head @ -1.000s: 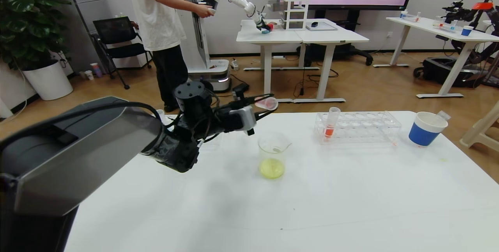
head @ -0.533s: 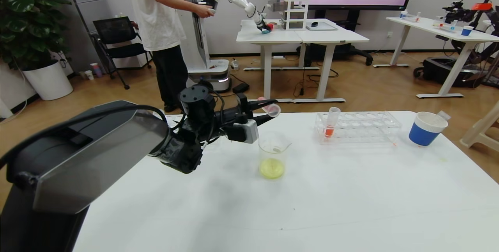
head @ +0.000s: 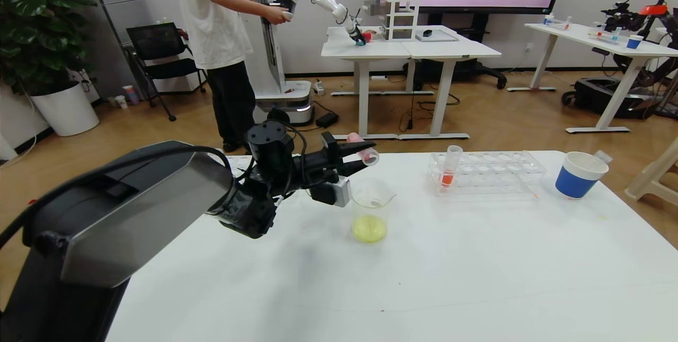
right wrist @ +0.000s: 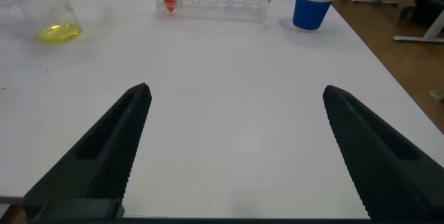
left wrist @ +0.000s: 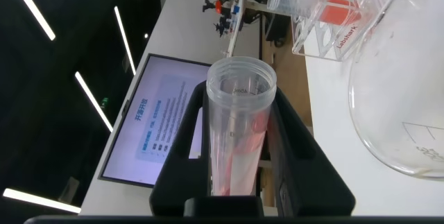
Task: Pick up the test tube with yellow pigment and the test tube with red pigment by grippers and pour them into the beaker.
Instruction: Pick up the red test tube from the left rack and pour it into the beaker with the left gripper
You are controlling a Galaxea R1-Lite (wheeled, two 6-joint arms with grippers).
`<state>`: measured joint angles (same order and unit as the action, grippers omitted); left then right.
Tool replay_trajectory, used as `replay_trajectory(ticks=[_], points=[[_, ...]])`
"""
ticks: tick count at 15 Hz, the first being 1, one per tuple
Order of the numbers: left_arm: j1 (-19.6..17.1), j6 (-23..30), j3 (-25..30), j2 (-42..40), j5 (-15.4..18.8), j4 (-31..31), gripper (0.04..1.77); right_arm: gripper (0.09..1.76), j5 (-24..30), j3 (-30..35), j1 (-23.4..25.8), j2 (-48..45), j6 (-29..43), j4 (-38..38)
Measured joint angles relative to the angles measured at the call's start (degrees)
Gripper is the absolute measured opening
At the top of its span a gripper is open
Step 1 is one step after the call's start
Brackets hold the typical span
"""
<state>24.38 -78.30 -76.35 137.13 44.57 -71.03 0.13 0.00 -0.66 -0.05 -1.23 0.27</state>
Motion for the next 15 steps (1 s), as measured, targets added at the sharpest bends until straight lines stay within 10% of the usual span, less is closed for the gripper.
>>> replay_trajectory(ticks=[15], points=[[-1.29, -10.73, 0.15, 0.63, -0.02, -0.13, 0.5, 1.73, 0.0, 0.0, -0.02, 0.0, 0.0, 0.0]])
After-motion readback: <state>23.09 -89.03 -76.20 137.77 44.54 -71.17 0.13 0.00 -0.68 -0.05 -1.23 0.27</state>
